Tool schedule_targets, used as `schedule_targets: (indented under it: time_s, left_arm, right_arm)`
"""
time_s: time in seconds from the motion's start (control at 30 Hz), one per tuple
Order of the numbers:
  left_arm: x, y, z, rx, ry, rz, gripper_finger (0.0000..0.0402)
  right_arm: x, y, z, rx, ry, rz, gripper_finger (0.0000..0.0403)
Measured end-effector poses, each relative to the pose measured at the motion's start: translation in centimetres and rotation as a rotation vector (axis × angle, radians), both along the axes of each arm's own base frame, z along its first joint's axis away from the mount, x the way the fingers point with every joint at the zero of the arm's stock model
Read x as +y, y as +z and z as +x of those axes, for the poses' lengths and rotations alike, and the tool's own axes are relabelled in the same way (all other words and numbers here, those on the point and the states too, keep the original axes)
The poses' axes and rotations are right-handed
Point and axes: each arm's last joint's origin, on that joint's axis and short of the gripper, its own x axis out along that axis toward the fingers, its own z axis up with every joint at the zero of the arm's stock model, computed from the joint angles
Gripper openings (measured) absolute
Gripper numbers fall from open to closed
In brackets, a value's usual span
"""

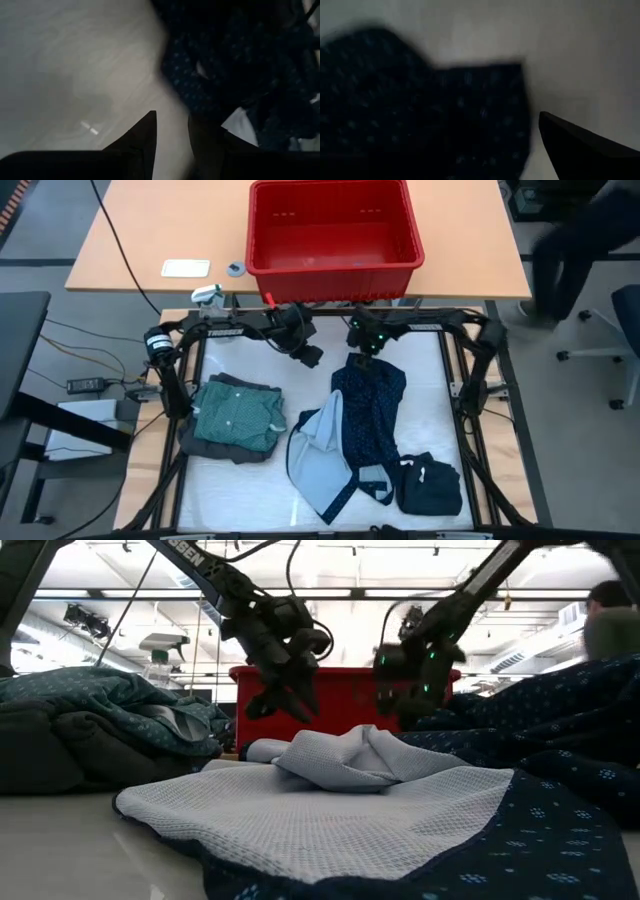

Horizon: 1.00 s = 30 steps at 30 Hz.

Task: Fold Laundry from Bin
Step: Fold the blue polo shirt on the table

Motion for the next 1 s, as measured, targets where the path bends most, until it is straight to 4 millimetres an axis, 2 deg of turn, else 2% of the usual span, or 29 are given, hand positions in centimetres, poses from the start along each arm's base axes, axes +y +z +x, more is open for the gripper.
schedule_targets:
  time_s: [0.13,0.23,0.33,0.43,0.47,0.53,0.6,0.9,1.0]
  left_arm:
    - [-0.1,-0.1,-0.1,0.010,-0.030,0.020,0.0117]
    - [0.0,0.0,0.0,0.002,-0.030,0.029,0.0117]
    - [0.1,0.0,0.0,0.008,-0.025,0.053,0.0117]
    - [0.1,-0.1,-0.1,0.015,-0.024,0.078,0.0117]
    - [0.1,-0.1,-0.1,0.016,-0.022,0.082,0.0117]
    - [0.2,-0.1,-0.1,0.024,-0.013,0.095,0.0117]
    - [0.2,-0.1,-0.1,0.028,-0.006,0.103,0.0117]
    - [0.4,0.1,0.2,0.001,0.040,0.100,0.0117]
    - [0.5,0.3,0.4,-0.030,0.045,0.112,0.0117]
  right_arm:
    - [-0.3,-1.7,0.5,0.096,0.027,0.070,0.0282]
    - [-0.3,-2.2,0.9,0.126,0.032,0.061,0.0251]
    - [0.0,-2.3,1.2,0.139,0.035,0.030,0.0172]
    - [0.1,-1.8,1.1,0.122,0.035,0.027,0.0048]
    - [0.1,-1.4,1.0,0.113,0.034,0.022,0.0027]
    - [0.2,-0.5,0.8,0.093,-0.006,0.020,0.0018]
    - [0.1,0.9,0.2,0.074,-0.047,0.015,0.0012]
    - [-0.8,11.8,-3.1,-0.322,-0.267,-0.191,0.0011]
    - [-0.8,13.9,-4.5,-0.393,-0.327,-0.220,0.0011]
